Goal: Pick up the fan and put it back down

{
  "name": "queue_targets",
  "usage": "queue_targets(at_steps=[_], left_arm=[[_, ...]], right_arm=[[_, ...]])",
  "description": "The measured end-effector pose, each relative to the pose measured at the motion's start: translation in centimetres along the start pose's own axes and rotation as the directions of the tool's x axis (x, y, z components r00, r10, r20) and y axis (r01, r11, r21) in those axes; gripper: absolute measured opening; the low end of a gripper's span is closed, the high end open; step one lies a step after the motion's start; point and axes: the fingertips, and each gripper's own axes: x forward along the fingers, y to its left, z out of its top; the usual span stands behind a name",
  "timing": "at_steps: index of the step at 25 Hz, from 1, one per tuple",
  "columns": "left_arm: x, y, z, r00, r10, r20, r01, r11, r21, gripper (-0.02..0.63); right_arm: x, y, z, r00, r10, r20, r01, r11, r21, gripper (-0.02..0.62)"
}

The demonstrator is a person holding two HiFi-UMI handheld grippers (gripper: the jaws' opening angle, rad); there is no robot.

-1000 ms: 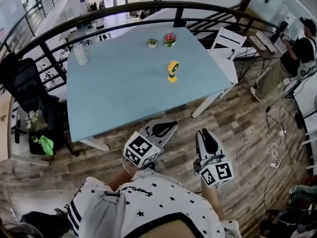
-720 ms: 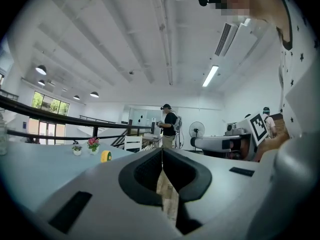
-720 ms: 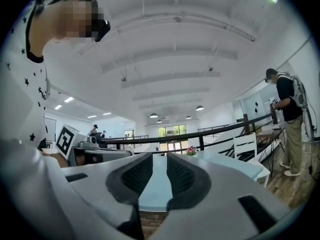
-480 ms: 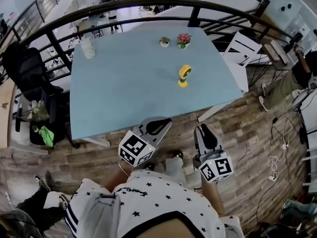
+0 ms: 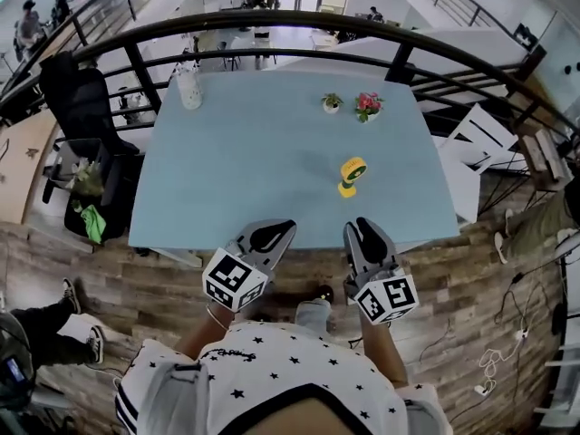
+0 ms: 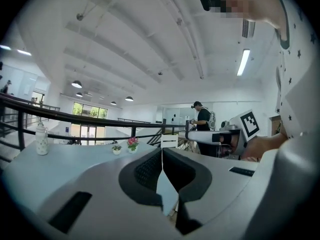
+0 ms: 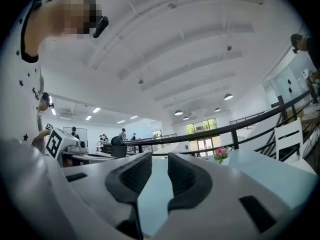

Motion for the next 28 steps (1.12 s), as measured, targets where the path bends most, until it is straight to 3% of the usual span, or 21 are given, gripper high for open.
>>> queue_targets(at_steps=[4, 16, 28], left_arm=[[2.7, 1.3, 0.2, 0.996, 0.084, -0.005, -0.084, 0.996, -0.006, 0.029], [10.3, 1.8, 2.0, 0.978, 0.208, -0.004, -0.208, 0.978, -0.012, 0.029], [13.3, 2.5, 2.0, 0.945, 0.328, -0.003, -0.328, 0.944, -0.031, 0.029]], right_arm=[[2.0, -3.2, 0.2, 0.998, 0.07, -0.003, -0.07, 0.998, 0.002, 0.083], [5.1, -11.9, 0.2, 0.987, 0.146, -0.06, -0.145, 0.989, 0.024, 0.117], [7.5, -16.3, -2.8, 0.965, 0.213, -0.156, -0.213, 0.977, 0.016, 0.155]])
